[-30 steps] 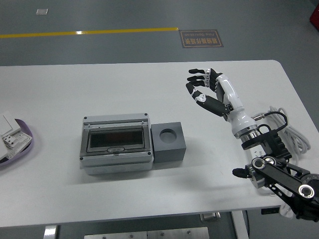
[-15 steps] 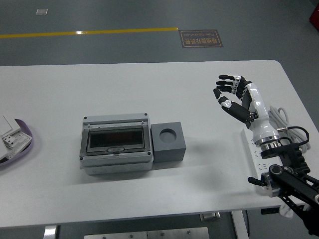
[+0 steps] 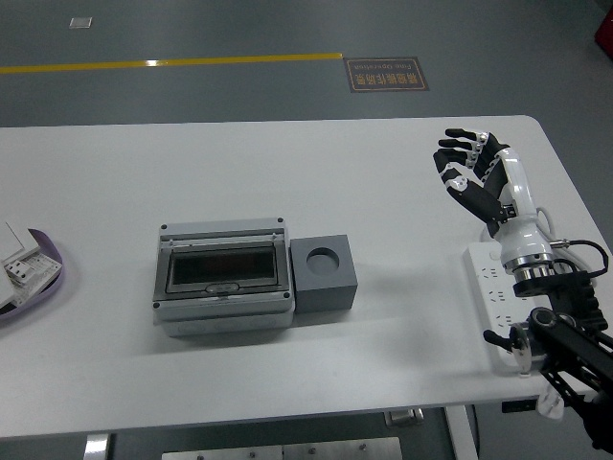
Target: Pick up the cylinder from the cube,place it in the box,flap close box
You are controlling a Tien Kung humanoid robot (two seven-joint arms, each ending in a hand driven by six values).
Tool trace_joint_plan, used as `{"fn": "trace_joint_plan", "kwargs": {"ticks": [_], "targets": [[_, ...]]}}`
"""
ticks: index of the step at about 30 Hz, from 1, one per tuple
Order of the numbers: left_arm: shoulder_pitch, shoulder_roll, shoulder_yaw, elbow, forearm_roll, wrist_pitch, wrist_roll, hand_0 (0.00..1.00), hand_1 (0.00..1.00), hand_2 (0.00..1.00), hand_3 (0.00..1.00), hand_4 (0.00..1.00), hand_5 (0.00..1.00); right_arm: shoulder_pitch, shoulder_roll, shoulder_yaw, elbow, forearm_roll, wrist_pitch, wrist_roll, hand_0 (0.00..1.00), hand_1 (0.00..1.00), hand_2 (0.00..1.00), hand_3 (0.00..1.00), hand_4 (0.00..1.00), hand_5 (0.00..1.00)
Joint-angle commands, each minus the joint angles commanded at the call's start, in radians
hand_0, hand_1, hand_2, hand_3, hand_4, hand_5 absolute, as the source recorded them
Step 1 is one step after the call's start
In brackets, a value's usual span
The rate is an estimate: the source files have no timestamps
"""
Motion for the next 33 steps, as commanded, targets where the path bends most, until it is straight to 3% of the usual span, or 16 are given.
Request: {"fn": "trace_joint_plan", "kwargs": {"ticks": [33], "targets": [[-0.018,-0.021,-0.012,-0.011,0.049,-0.003,0.013,0.514,0.556,0.557,0.595,0.705,0.138,0.011,0.002,-0.017,0.019,-0.068,-0.012,-0.017,0.696,0.620,0.611,0.630,0.743,0.176]]}}
